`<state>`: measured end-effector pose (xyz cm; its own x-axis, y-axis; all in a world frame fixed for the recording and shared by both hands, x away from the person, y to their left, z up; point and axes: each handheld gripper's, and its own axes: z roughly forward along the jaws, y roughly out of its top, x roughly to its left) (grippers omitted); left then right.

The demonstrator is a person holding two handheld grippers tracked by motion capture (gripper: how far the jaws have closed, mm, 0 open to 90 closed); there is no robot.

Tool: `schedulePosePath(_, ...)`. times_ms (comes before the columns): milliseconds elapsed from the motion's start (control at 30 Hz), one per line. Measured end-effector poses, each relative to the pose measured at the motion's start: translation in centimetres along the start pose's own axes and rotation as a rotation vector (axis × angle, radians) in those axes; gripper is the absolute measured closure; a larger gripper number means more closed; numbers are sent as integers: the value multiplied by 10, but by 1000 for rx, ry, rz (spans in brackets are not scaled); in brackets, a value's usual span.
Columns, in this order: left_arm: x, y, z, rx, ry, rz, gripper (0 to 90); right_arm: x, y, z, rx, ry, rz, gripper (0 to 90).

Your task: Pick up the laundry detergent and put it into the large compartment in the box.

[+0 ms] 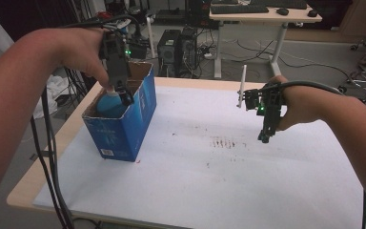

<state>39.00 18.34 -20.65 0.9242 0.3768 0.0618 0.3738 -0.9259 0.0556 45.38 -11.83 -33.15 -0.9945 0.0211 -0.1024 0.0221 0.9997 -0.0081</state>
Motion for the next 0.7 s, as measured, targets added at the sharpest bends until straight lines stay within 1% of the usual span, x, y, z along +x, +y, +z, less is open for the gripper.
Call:
schedulePosePath(67,-4,6,2,3,5,25,16,0,0,-1,1,0,7,119)
schedulePosePath(167,-7,16,8,-7,5,38,16,0,0,-1,0,1,8,119)
schedulePosePath(233,-10,22,14,-6,-2,53,17,1,1,-1,-2,0,8,119)
schedulePosePath(267,-10,25,18,-2,-3,64,16,2,1,-1,2,3,15,119)
schedulePosePath(433,-15,40,35,6,-5,119,17,5,3,-2,3,2,-4,119)
schedulePosePath(533,-18,48,44,16,-10,154,17,5,2,-4,-3,2,5,119)
schedulePosePath(600,-21,52,49,23,-13,175,17,4,1,-4,-5,7,2,119)
schedulePosePath(700,-22,56,56,47,-14,204,16,3,-1,-4,-10,15,11,119)
